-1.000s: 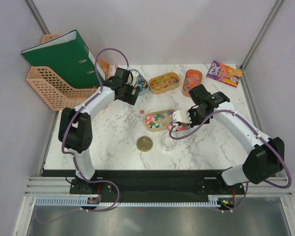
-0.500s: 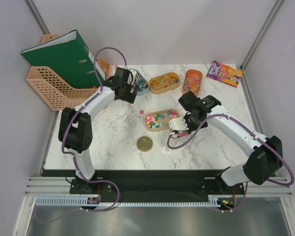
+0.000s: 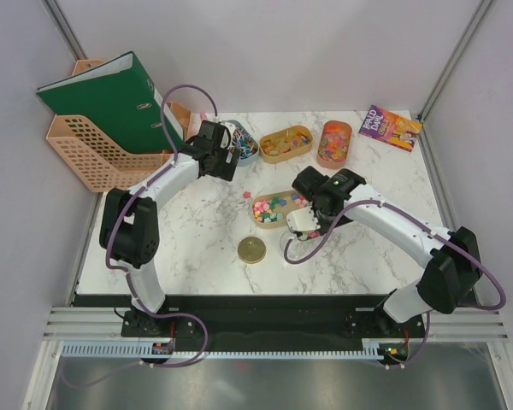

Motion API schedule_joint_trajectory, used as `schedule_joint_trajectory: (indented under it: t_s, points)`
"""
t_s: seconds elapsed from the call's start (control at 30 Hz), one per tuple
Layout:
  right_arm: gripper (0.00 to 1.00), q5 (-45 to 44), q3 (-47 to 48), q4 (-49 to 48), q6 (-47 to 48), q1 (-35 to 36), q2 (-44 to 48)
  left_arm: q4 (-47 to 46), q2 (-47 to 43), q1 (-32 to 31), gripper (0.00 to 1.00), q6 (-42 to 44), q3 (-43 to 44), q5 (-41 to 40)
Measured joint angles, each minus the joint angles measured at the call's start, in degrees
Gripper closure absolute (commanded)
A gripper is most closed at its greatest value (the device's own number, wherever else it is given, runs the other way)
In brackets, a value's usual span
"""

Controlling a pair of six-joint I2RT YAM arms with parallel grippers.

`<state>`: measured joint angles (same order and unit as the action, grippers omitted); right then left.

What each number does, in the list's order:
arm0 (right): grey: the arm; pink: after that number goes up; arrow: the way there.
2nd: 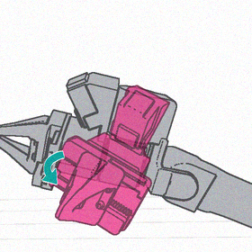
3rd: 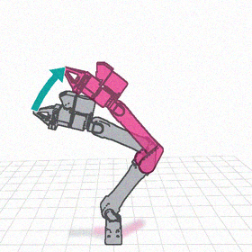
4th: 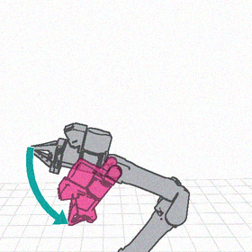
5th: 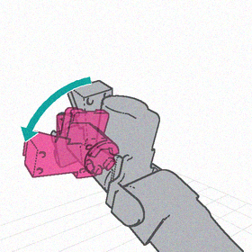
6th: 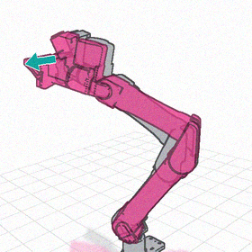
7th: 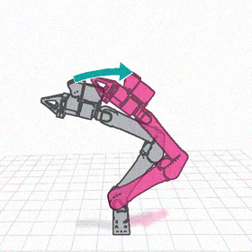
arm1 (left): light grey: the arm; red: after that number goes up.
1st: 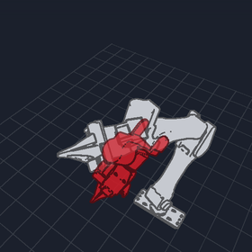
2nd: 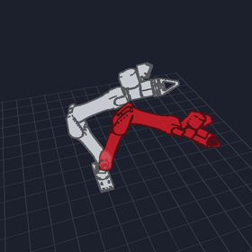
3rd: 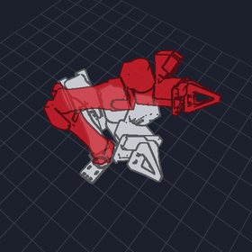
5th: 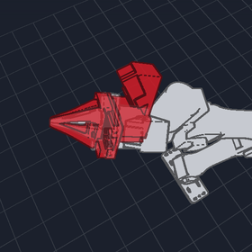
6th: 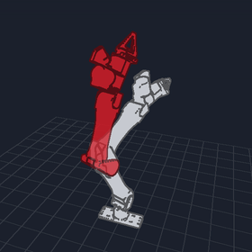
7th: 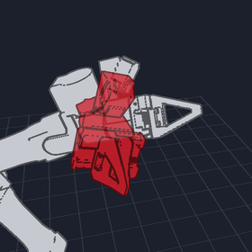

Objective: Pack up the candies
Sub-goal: Place the fake candies in the packing bottle.

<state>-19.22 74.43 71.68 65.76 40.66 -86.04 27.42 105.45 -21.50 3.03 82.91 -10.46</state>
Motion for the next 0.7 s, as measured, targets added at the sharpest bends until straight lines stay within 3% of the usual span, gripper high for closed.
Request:
schedule_joint_trajectory:
  t_s: [0.7]
  points:
    - [1.0, -9.16, 0.61, 5.25, -8.7, 10.19, -0.92, -2.45, -2.01, 0.0, 0.04, -2.23, -2.69, -0.66]
